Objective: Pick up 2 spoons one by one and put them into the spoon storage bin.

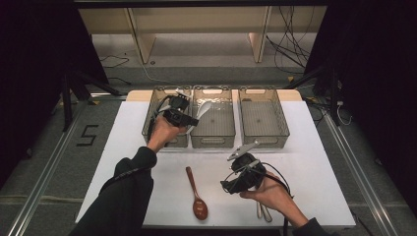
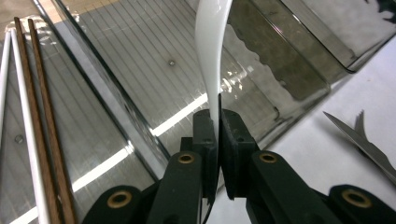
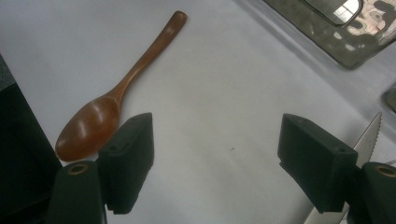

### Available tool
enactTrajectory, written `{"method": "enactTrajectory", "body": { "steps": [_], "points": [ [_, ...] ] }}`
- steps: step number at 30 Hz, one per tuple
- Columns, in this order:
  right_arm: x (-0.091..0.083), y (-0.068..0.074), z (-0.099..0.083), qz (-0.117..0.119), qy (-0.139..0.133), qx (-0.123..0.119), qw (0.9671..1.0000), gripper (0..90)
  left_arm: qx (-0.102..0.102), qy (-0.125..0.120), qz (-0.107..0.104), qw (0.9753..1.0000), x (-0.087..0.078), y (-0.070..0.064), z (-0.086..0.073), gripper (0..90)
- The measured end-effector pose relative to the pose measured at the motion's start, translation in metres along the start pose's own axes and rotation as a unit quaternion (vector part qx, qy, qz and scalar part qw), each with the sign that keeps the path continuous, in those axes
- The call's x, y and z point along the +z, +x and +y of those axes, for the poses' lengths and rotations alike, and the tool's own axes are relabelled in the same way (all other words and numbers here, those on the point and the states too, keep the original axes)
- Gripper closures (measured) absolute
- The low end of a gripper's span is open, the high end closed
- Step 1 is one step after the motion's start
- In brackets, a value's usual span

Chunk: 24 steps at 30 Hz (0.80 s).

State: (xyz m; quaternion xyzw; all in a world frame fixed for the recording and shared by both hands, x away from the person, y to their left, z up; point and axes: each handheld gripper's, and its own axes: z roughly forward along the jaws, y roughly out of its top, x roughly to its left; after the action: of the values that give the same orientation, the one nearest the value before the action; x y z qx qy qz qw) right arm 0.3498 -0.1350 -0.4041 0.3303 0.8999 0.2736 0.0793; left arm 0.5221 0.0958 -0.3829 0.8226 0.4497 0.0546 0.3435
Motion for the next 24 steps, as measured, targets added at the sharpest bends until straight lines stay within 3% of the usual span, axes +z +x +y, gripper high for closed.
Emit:
{"method": "enactTrajectory", "body": {
  "steps": [8, 19, 24],
  "points": [
    [0.0, 0.001, 0.0, 0.001, 0.0, -0.002, 1.0, 28.0, -0.011, 0.003, 0.011, 0.9999, 0.018, 0.0, 0.01, 84.6],
    [0.001, 0.002, 0.0, 0.002, 0.0, -0.006, 1.0, 28.0, -0.032, 0.001, 0.014, 0.9994, 0.031, 0.004, 0.008, 83.3],
    [0.0, 0.002, 0.0, 0.001, 0.0, -0.005, 1.0, 28.0, -0.039, 0.004, -0.002, 0.9992, 0.027, 0.003, 0.009, 65.7]
  ]
}}
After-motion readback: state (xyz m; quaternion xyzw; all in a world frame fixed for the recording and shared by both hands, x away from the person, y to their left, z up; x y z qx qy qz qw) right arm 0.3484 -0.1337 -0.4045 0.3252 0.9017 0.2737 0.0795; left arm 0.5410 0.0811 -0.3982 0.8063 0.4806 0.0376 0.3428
